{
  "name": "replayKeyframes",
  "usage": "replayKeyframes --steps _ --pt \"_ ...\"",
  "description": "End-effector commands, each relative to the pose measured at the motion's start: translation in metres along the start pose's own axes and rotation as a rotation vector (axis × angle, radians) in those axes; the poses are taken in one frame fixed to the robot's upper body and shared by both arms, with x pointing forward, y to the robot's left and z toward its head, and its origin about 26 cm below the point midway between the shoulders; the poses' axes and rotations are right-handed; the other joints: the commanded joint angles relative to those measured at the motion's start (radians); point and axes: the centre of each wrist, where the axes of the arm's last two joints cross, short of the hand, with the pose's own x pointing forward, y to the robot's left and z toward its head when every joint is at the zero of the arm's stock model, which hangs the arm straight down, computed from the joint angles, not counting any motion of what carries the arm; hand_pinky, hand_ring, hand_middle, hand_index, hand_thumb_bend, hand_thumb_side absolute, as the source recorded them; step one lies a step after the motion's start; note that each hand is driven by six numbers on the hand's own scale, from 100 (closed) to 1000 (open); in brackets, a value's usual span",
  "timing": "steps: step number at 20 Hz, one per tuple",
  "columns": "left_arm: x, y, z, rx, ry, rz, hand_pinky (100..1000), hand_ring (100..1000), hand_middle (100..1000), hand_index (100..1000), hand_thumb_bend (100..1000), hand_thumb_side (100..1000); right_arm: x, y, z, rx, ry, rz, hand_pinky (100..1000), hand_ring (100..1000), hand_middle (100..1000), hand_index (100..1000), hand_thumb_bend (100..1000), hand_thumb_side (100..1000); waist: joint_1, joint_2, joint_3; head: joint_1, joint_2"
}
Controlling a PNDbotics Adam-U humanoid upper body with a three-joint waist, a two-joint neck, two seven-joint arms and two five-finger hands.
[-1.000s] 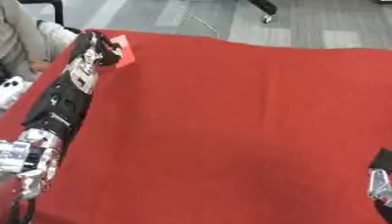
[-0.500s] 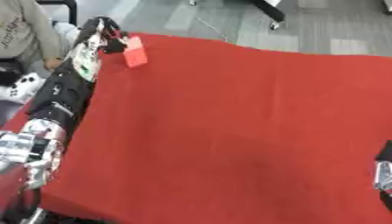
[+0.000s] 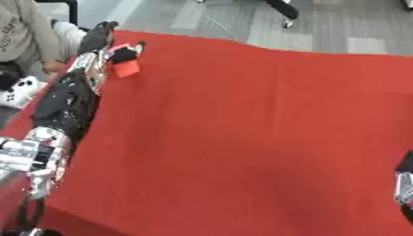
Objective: Pick up the objects with one hand, pass them to the other hand, and then place them into the box on the other side of the table.
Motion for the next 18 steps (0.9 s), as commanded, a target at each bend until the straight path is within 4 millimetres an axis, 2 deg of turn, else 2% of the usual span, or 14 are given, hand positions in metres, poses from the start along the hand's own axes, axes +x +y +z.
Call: replayKeyframes --steps 1,2,3,9,11,12,13,16,18 --pt "-0.012 0.022 -0.006 0.036 0.018 -0.031 850 842 859 948 357 532 0.004 -0.005 -0.004 -0.025 -0.018 -0.004 702 881 662 952 100 477 0.005 -0.009 -0.001 -0.004 -0.019" --pt "-0.013 0.022 -0.006 0.038 0.025 -0.032 849 841 857 947 351 517 0.004 -0.005 -0.004 -0.025 -0.018 -0.004 702 881 662 952 100 477 0.005 -0.006 -0.003 -0.004 -0.02" --pt "-0.014 0.021 -0.005 0.041 0.031 -0.034 847 837 854 943 340 462 0.004 -0.005 -0.004 -0.025 -0.018 -0.004 701 881 662 951 100 477 0.006 -0.004 -0.004 -0.004 -0.021" --pt "-0.02 0.014 -0.003 0.01 0.061 -0.078 856 837 861 948 344 373 0.005 -0.004 -0.003 -0.027 -0.017 -0.004 701 881 661 951 100 477 0.005 0.006 -0.01 0.0 -0.021" --pt "-0.022 0.011 -0.003 -0.013 0.063 -0.097 853 826 849 940 336 310 0.005 -0.004 -0.003 -0.029 -0.016 -0.003 701 881 661 951 100 476 0.006 0.007 -0.01 0.002 -0.02" --pt "-0.023 0.01 -0.002 -0.028 0.062 -0.108 841 807 827 926 320 208 0.005 -0.004 -0.003 -0.029 -0.016 -0.003 701 881 661 952 100 476 0.006 0.007 -0.009 0.003 -0.019" --pt "-0.024 0.009 -0.002 -0.039 0.062 -0.116 828 787 805 909 292 208 0.005 -0.004 -0.003 -0.029 -0.016 -0.003 701 881 661 952 100 477 0.006 0.007 -0.009 0.004 -0.018" --pt "-0.028 0.006 -0.001 -0.065 0.065 -0.131 722 608 582 778 126 211 0.005 -0.004 -0.003 -0.028 -0.014 -0.001 701 881 661 952 100 476 0.007 0.004 -0.007 0.006 -0.017" --pt "-0.029 0.006 0.0 -0.055 0.064 -0.124 673 497 452 685 100 211 0.004 -0.005 -0.003 -0.027 -0.012 0.001 701 881 661 951 100 476 0.006 0.001 -0.006 0.008 -0.016"
